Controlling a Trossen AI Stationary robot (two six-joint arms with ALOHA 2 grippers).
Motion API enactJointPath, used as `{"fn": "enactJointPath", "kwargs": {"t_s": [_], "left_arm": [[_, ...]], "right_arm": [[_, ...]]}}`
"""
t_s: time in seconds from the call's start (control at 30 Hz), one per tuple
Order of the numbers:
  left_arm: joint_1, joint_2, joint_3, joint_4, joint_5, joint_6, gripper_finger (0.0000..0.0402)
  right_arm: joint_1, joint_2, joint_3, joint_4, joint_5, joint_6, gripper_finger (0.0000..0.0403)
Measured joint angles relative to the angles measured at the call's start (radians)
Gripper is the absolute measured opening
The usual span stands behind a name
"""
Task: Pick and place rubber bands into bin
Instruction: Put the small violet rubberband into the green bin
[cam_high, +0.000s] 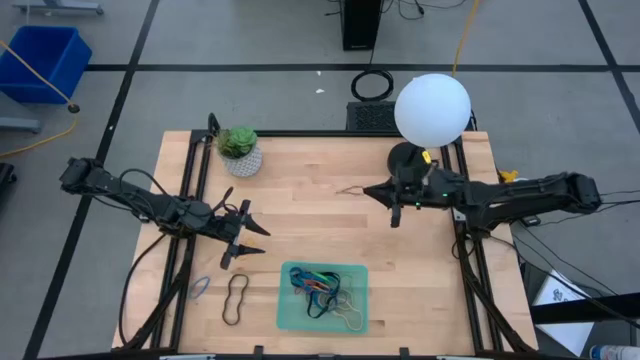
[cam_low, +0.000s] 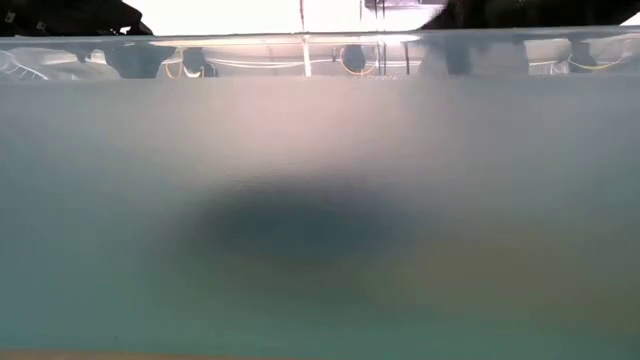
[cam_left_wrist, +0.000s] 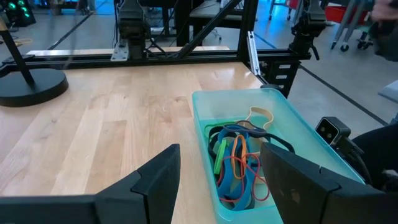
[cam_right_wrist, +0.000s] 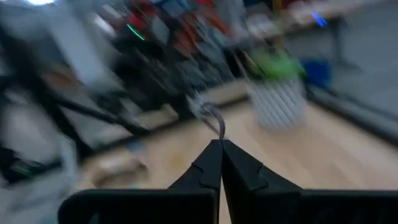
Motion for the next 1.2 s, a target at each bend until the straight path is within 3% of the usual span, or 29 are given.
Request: {"fn": "enactJointPath", "kwargs": {"t_s": [0.13,0.33,0.83,1.2], "left_arm": [[0.000,0.000,0.000,0.000,0.000,0.000,0.0228],[0.000,0.000,0.000,0.000,0.000,0.000,0.0228],[0.000,0.000,0.000,0.000,0.000,-0.001,0.0228],[0.000,0.000,0.000,0.000,0.000,-0.005,0.0228]], "right_arm": [[0.042,-0.004,0.016,0.161,-0.076,-0.038,0.0000],[0.127,0.048,0.146,0.114,-0.076,-0.145,0.0000],[0.355,0.479,0.687,-0.382,-0.071,-0.312,0.0000],[0.486,0.721,0.719,-0.490,-0.074,-0.201,0.0000]]}}
